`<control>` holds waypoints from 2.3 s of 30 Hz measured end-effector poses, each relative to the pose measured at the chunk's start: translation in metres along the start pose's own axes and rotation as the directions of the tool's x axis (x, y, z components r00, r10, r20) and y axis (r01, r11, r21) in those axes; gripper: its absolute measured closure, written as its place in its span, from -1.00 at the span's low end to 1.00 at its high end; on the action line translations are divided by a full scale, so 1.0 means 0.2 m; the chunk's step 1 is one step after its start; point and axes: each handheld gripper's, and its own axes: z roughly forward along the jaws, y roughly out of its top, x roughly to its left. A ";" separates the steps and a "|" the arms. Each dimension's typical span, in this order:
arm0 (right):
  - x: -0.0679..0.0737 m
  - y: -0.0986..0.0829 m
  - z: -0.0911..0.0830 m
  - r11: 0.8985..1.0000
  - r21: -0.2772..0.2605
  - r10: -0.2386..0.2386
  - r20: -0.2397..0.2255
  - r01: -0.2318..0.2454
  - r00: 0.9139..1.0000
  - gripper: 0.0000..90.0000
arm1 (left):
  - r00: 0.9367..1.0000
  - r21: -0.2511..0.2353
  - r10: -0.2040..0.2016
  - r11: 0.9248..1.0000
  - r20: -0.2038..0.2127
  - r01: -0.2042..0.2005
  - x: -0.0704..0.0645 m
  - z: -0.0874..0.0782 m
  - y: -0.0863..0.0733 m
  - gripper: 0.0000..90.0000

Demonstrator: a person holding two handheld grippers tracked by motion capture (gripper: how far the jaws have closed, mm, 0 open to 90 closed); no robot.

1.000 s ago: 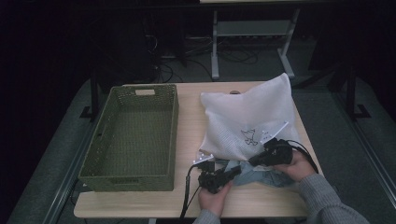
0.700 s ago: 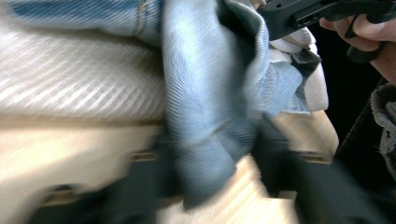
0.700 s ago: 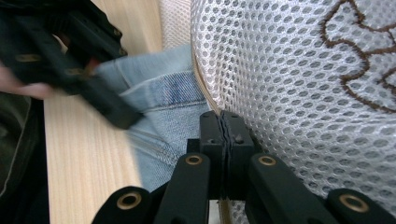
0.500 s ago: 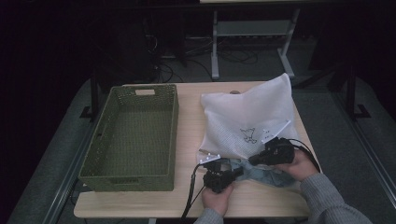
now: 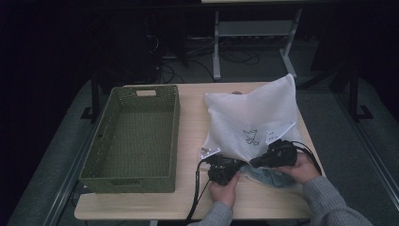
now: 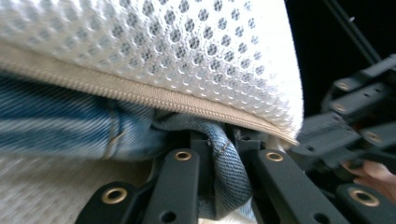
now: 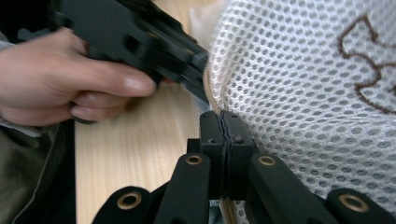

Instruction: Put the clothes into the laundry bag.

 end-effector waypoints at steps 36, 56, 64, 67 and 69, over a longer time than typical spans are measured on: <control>0.01 -0.02 0.03 0.999 0.035 -0.023 0.035 0.021 0.999 0.94 | 0.999 0.033 -0.024 0.999 0.038 0.023 0.07 0.01 0.00 0.62; 0.13 -0.04 -0.08 0.993 -0.049 -0.097 0.136 0.105 0.986 0.48 | 1.000 0.042 -0.001 0.999 0.023 0.000 0.03 0.03 0.01 0.86; 0.14 -0.05 -0.13 0.990 -0.086 -0.102 0.133 0.114 0.986 0.47 | 1.000 0.050 0.004 0.999 0.024 -0.005 0.02 0.04 0.02 0.87; 0.16 -0.06 -0.10 0.990 -0.053 -0.126 0.126 0.133 0.984 0.47 | 1.000 0.049 0.008 0.999 0.022 -0.009 0.02 0.05 0.01 0.87; 0.16 -0.08 -0.08 0.990 -0.040 -0.133 0.120 0.138 0.984 0.49 | 1.000 0.049 0.017 0.999 0.014 -0.018 0.01 0.05 0.02 0.87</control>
